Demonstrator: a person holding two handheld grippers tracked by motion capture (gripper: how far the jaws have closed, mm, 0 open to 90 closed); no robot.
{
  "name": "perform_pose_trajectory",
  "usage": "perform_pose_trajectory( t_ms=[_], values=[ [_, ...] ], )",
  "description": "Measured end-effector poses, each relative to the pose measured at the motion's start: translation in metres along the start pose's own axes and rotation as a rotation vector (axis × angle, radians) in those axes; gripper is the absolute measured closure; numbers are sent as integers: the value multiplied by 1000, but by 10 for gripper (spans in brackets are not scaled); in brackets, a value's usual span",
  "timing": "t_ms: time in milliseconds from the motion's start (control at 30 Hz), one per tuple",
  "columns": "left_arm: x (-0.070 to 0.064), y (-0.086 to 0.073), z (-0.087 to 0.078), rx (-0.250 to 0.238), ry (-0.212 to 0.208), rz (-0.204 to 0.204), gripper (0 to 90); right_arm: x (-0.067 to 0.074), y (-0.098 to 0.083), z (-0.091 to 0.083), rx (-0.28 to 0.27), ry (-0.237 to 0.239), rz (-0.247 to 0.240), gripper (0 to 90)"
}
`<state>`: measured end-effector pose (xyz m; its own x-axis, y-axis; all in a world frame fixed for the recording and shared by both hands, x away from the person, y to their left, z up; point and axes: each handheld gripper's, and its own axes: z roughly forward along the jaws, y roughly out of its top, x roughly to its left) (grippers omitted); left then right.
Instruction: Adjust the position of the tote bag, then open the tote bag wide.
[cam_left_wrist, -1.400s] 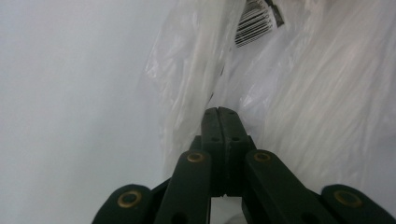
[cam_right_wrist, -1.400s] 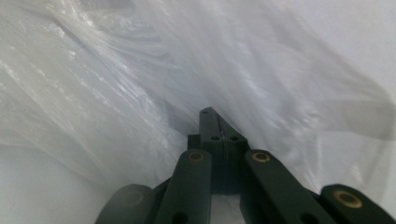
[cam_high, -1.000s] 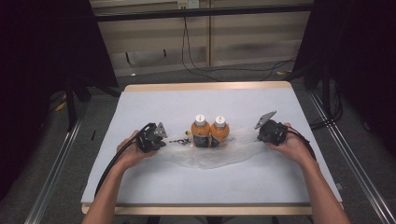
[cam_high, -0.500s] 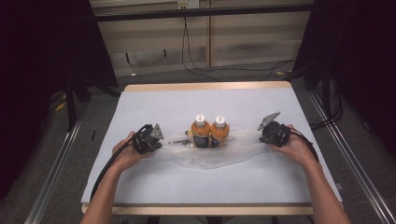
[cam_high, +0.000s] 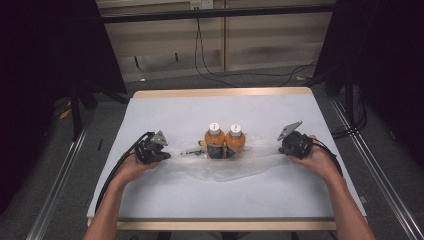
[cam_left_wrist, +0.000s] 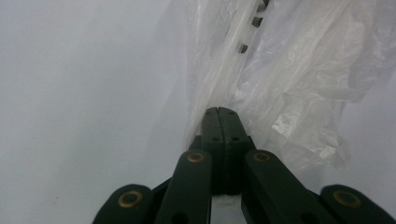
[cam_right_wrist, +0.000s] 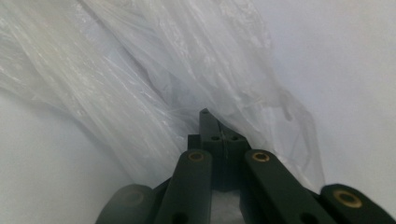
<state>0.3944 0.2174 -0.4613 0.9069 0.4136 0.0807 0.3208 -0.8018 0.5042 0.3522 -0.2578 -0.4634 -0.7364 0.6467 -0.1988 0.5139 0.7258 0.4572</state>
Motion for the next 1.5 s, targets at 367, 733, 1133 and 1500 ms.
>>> perform_pose_trajectory(
  t_ms=[367, 733, 1133, 1500],
  values=[
    [5, -4, -4, -69, -45, -39, 900, 0, -3, 0, -41, 31, 52, 900],
    [-3, 10, -17, -281, -140, -69, 900, 1, 7, -13, -215, 142, 98, 900],
    [-14, 26, -24, -408, -175, -117, 900, 7, 22, -28, -372, 211, 112, 900],
    [-48, 55, -16, -432, -244, -82, 900, 19, 38, -33, -427, 245, 101, 900]
  ],
)
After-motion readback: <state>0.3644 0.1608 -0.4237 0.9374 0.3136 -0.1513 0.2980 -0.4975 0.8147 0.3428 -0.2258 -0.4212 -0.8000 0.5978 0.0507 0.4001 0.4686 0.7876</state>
